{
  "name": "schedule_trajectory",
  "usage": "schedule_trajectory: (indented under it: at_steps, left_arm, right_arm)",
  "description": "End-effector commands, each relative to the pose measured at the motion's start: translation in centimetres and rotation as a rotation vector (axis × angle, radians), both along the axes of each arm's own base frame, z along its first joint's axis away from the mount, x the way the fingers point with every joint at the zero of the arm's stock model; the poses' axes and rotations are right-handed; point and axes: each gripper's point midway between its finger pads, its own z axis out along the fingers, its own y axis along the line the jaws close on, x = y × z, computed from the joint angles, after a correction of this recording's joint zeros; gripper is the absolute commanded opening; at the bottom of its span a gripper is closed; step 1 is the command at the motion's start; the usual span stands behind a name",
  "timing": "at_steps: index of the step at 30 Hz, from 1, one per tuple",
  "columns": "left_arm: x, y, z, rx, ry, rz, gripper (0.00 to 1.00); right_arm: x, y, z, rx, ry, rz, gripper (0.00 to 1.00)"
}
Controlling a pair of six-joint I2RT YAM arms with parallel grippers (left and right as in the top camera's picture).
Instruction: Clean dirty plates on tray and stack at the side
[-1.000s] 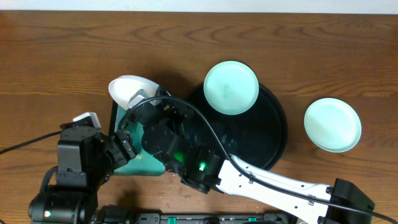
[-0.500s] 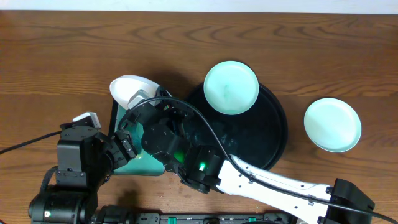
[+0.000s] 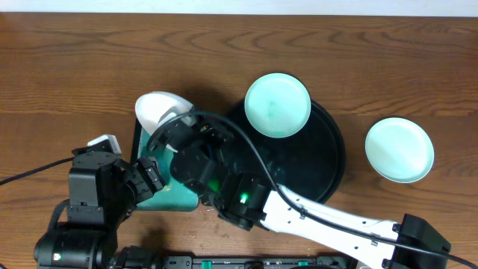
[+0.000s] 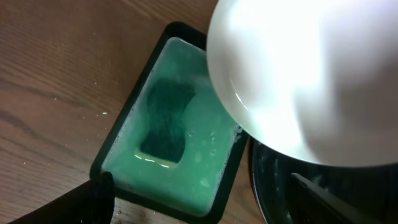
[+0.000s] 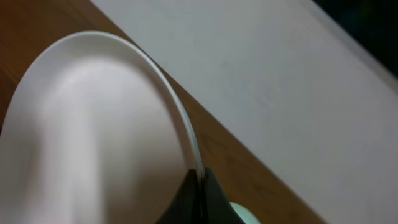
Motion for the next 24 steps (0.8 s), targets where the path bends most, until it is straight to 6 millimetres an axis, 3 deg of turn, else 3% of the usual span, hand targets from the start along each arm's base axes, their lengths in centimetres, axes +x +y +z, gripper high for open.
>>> schedule_trajectory:
  at_steps: [1,4,7,11,13,15,16,20,21,24]
  left_arm:
    - [0.1,0.1,0.9,0.000,-0.022,-0.001,0.87]
    - [0.1,0.1,0.9,0.000,-0.022,-0.001,0.87]
    - [0.1,0.1,0.9,0.000,-0.022,-0.001,0.88]
    - [0.1,0.1,0.9,0.000,-0.022,-0.001,0.88]
    - [0.1,0.1,0.9,0.000,-0.022,-0.001,0.88]
    - [0.1,0.1,0.9,0.000,-0.022,-0.001,0.88]
    - [0.1,0.1,0.9,0.000,-0.022,-0.001,0.88]
    - [0.1,0.1,0.9,0.000,-0.022,-0.001,0.88]
    - [0.1,0.1,0.9,0.000,-0.022,-0.001,0.88]
    - [0.1,0.1,0.9,0.000,-0.022,-0.001,0.88]
  right_arm:
    - [0.3,0.2,0.1,0.067,0.046,0.029,0.01]
    - [2.3,-2.6,-0.2,0.184,0.071,-0.135,0.01]
    - [4.1,-4.4,-2.6,0.361,0.230,-0.208,0.01]
    - [4.9,-4.6,-6.1,0.604,0.642,-0.119,0.01]
    - [5.2,-5.2,-6.2,0.695,0.812,-0.035,0.01]
    - [6.1,-7.6,-5.7,0.759,0.912,-0.001,0.01]
    - [6.7,-9.3,-5.7,0.777,0.927,-0.030,0.01]
    - [9.3,-21.1,-7.0,0.849,0.922,-0.387,0.01]
    - [9.3,-25.0,-7.4,0.868,0.916,-0.507,0.01]
    - [8.4,-33.5,-8.6,0.903,0.900,-0.770,0.01]
